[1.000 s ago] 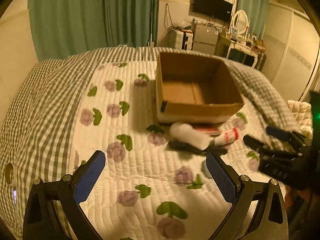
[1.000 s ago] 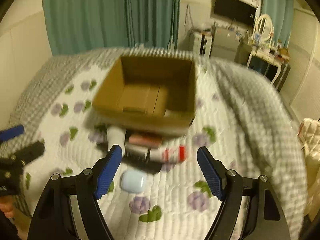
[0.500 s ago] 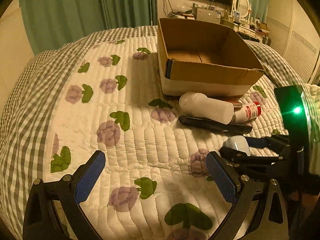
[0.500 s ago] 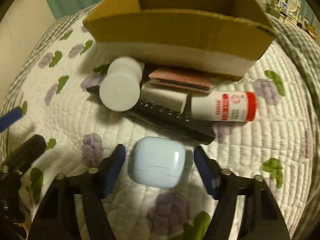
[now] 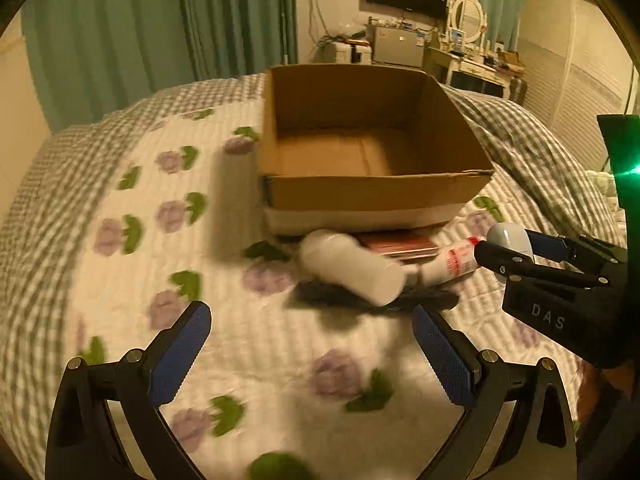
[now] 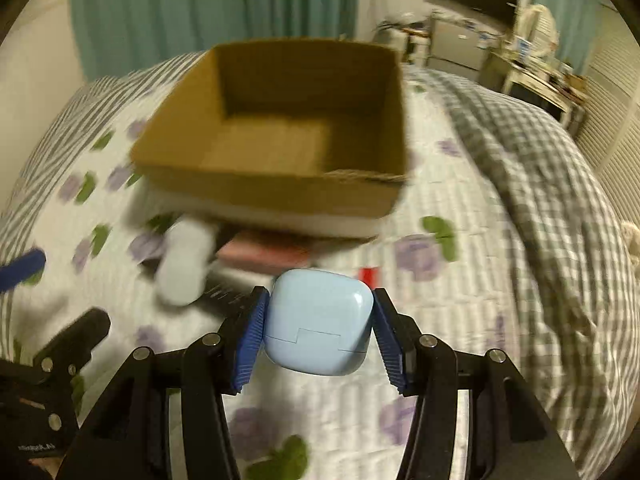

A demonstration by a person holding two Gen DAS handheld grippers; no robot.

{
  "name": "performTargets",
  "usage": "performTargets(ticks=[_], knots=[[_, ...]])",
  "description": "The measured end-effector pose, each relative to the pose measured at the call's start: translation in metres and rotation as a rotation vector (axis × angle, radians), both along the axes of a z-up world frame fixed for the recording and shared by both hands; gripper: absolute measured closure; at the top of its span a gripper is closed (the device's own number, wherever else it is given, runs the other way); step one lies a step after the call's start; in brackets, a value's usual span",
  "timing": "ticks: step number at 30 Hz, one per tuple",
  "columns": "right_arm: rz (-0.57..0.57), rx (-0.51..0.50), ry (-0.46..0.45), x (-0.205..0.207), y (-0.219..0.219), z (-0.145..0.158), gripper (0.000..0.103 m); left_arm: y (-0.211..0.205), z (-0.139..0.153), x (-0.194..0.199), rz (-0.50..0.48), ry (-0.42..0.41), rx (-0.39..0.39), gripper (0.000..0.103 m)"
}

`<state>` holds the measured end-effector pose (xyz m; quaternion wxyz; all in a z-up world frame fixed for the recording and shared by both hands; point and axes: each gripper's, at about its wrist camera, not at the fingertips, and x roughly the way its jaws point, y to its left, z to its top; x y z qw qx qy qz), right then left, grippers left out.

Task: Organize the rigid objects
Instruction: 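Grasp the white bottle with the left gripper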

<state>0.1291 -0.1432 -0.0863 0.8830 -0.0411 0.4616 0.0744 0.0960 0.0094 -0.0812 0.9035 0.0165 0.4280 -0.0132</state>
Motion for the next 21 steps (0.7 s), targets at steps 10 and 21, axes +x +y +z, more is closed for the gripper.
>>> performTargets(ticks=[10, 21], knots=[[-0.076, 0.018, 0.012, 0.020, -0.024, -0.007, 0.051, -0.033, -0.031, 0.044, 0.019, 0.095, 0.033, 0.016], [-0.066, 0.029, 0.016, 0.020, -0.015, -0.016, 0.051, -0.015, -0.044, 0.062, 0.064, 0.175, 0.022, 0.070]])
